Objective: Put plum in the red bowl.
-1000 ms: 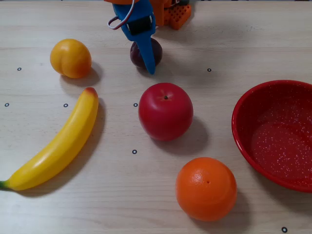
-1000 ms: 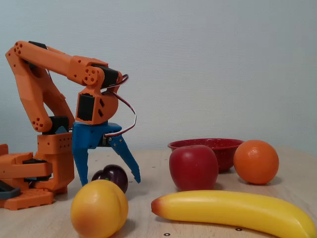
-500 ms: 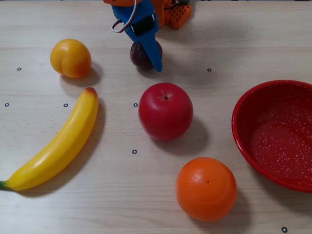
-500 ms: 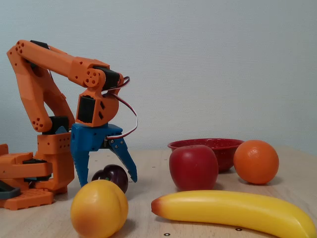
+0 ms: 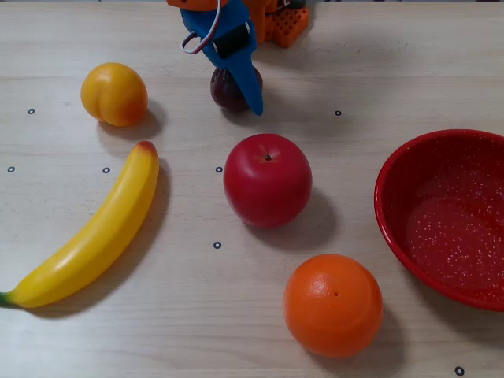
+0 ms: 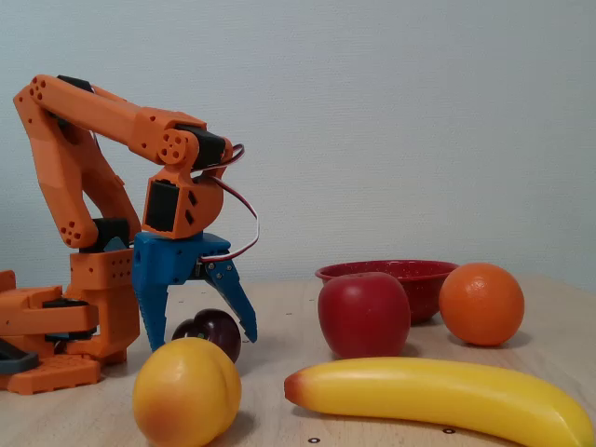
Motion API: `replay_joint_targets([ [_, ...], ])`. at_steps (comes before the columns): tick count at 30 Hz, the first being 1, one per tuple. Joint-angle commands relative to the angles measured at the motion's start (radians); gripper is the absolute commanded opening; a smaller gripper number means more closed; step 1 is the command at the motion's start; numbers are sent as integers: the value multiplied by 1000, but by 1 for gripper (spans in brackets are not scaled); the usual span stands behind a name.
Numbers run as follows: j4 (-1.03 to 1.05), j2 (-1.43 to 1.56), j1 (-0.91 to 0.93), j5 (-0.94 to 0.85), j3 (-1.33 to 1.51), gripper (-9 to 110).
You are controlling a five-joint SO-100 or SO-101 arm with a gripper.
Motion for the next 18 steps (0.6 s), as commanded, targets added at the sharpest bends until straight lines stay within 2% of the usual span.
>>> replay_joint_targets([
  [1, -15, 3, 17, -43, -23, 40],
  [18, -11, -8, 14, -55, -20, 30],
])
